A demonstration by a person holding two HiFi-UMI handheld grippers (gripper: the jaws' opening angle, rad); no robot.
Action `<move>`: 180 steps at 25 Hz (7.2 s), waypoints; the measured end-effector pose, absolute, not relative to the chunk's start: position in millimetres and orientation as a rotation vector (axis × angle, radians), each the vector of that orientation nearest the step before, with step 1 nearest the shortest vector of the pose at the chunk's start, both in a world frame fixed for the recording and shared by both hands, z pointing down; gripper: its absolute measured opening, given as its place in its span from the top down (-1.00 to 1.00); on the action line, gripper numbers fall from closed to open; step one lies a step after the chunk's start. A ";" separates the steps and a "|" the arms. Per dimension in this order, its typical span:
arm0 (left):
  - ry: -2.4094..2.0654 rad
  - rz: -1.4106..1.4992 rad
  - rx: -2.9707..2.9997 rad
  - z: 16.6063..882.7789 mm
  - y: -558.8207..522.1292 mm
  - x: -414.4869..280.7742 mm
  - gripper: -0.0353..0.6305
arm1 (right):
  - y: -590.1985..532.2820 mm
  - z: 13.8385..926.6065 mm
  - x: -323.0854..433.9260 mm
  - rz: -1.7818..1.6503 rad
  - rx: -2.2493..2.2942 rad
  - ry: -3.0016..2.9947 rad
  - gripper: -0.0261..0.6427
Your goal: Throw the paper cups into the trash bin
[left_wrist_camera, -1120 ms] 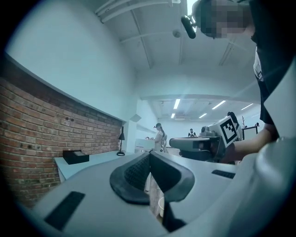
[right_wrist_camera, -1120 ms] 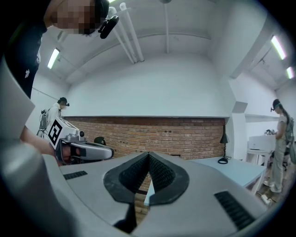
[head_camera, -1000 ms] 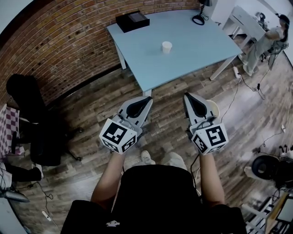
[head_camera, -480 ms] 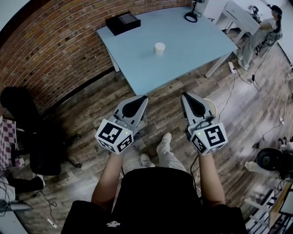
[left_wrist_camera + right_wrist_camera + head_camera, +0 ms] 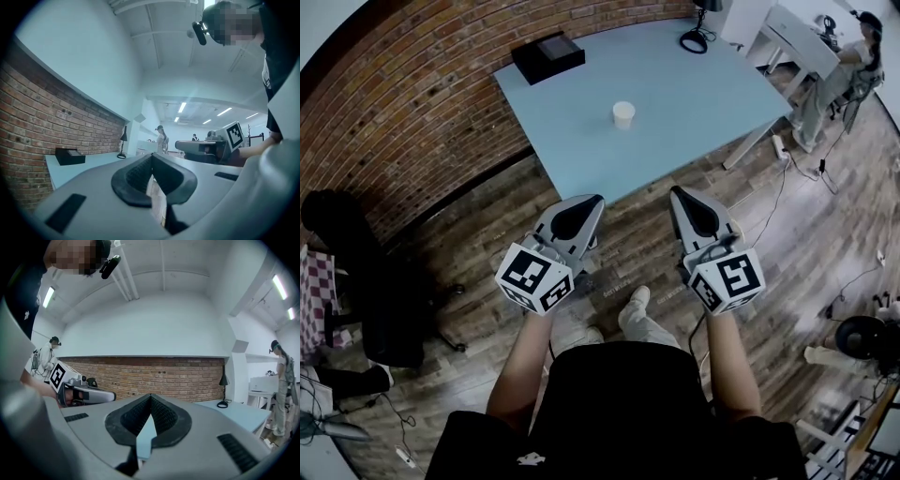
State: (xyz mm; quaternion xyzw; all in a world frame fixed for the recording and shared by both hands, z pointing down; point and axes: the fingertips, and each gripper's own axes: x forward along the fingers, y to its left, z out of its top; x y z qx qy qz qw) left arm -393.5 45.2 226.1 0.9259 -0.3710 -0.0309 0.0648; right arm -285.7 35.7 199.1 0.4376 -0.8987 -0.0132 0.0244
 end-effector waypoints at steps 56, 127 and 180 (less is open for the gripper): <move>-1.213 0.072 2.661 277.2 -219.9 -286.5 0.87 | -195.2 232.8 -142.8 0.082 1.367 -2.772 0.91; -0.692 1.138 2.746 467.5 -353.3 -265.6 0.80 | -343.3 334.2 -155.1 0.373 1.500 -2.392 0.91; -0.004 1.066 3.012 418.9 -150.2 93.0 0.80 | -97.8 338.5 196.3 0.496 2.096 -2.079 0.91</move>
